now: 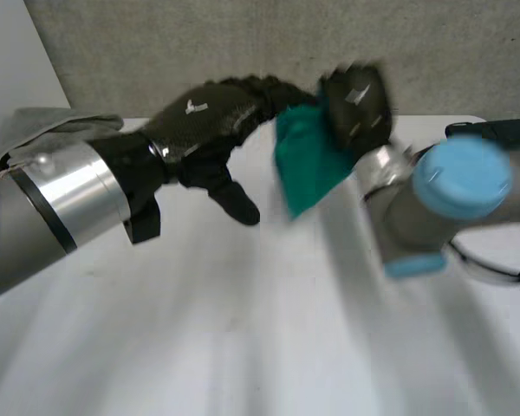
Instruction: Fold the laundry.
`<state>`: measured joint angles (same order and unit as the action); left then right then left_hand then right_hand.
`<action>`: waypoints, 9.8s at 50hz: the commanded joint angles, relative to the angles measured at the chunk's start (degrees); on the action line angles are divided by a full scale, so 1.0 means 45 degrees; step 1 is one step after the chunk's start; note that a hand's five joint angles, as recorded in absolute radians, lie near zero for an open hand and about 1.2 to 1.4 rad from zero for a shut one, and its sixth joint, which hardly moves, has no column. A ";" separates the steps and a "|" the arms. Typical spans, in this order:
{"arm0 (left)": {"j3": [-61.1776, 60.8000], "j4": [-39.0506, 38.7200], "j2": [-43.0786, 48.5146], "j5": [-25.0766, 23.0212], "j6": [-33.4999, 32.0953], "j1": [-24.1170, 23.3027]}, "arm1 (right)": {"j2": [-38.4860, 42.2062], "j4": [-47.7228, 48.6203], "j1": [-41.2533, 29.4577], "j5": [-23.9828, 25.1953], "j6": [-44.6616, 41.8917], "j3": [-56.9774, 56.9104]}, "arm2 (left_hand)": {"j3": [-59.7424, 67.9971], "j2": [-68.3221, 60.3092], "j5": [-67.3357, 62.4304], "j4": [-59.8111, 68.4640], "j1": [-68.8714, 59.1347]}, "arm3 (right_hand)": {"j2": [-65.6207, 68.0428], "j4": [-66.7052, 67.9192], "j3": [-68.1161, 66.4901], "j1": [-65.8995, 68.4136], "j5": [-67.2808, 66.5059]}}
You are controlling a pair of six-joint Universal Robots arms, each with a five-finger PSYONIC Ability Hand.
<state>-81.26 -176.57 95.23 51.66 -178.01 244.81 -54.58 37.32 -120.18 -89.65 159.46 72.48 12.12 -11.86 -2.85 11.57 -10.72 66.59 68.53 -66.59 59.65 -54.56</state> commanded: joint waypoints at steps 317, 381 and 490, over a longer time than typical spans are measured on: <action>0.3745 -0.4768 0.3135 0.5825 0.0867 0.2766 | -0.4863 -0.3933 0.0124 0.0938 -0.0649 0.0865 | 1.5084 -1.5143 -1.4923 1.5206 -1.5395 | 0.2980 0.2549 -0.2979 0.4522 -0.3431; -0.5242 -0.4944 0.1244 0.6181 0.0615 0.2666 | -0.5274 -0.8391 -0.0464 -0.0508 -0.1643 0.2291 | 1.5084 -1.5143 -1.4923 1.5206 -1.5395 | 0.2980 0.2549 -0.2979 0.4522 -0.3431; 0.0302 -0.0705 -0.1143 0.3441 -0.0832 0.1693 | -0.0064 -0.4563 0.0397 -0.1535 0.6598 0.3411 | 1.5084 -1.5143 -1.4923 1.5206 -1.5395 | -1.0677 -1.1109 1.0678 -0.9136 1.0227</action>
<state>-85.99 -183.37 90.46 65.47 -181.93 254.30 -63.34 13.69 -116.70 -85.19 190.94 95.09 68.25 -68.60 -56.38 68.96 -67.56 12.47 12.21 -12.20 13.53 -2.80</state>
